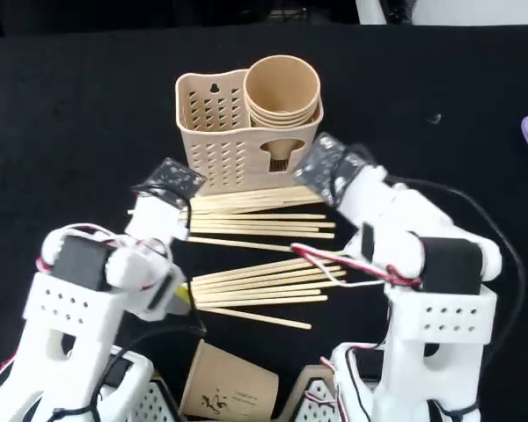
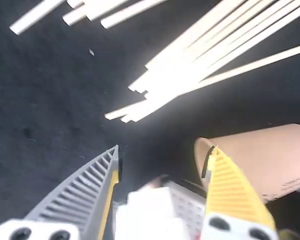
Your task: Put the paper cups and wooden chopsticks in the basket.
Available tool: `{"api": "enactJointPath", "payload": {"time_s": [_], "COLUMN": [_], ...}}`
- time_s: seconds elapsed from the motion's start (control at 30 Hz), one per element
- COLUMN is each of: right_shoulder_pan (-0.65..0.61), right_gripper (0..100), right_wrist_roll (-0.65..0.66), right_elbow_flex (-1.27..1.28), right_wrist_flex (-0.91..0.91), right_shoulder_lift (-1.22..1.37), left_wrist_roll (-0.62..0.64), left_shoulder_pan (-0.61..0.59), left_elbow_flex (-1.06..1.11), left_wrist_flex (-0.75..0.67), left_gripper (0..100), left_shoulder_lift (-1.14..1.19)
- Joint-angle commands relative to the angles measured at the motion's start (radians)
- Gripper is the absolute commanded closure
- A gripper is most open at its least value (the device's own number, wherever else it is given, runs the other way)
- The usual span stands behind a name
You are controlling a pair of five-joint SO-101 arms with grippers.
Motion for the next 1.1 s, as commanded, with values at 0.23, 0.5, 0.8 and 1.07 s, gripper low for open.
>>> {"api": "enactJointPath", "payload": {"time_s": [0.23, 0.5, 0.8, 1.07], "right_shoulder_pan": [0.038, 0.038, 0.034, 0.048], "right_gripper": [98.7, 98.7, 98.7, 98.7], "right_wrist_roll": [-0.011, -0.011, -0.011, -0.011], "right_elbow_flex": [0.101, 0.104, 0.107, 0.177], "right_wrist_flex": [-0.114, -0.114, -0.114, -0.166], "right_shoulder_lift": [-0.021, -0.021, -0.021, -0.027], "left_wrist_roll": [0.351, 0.552, 0.279, 0.272], "left_shoulder_pan": [0.251, 0.229, 0.229, 0.489], "left_elbow_flex": [0.045, 0.111, -0.120, -0.088], "left_wrist_flex": [-0.040, -0.212, 0.017, 0.012], "left_gripper": [72, 72, 72, 72], "left_shoulder_lift": [-0.003, 0.132, 0.643, 0.647]}}
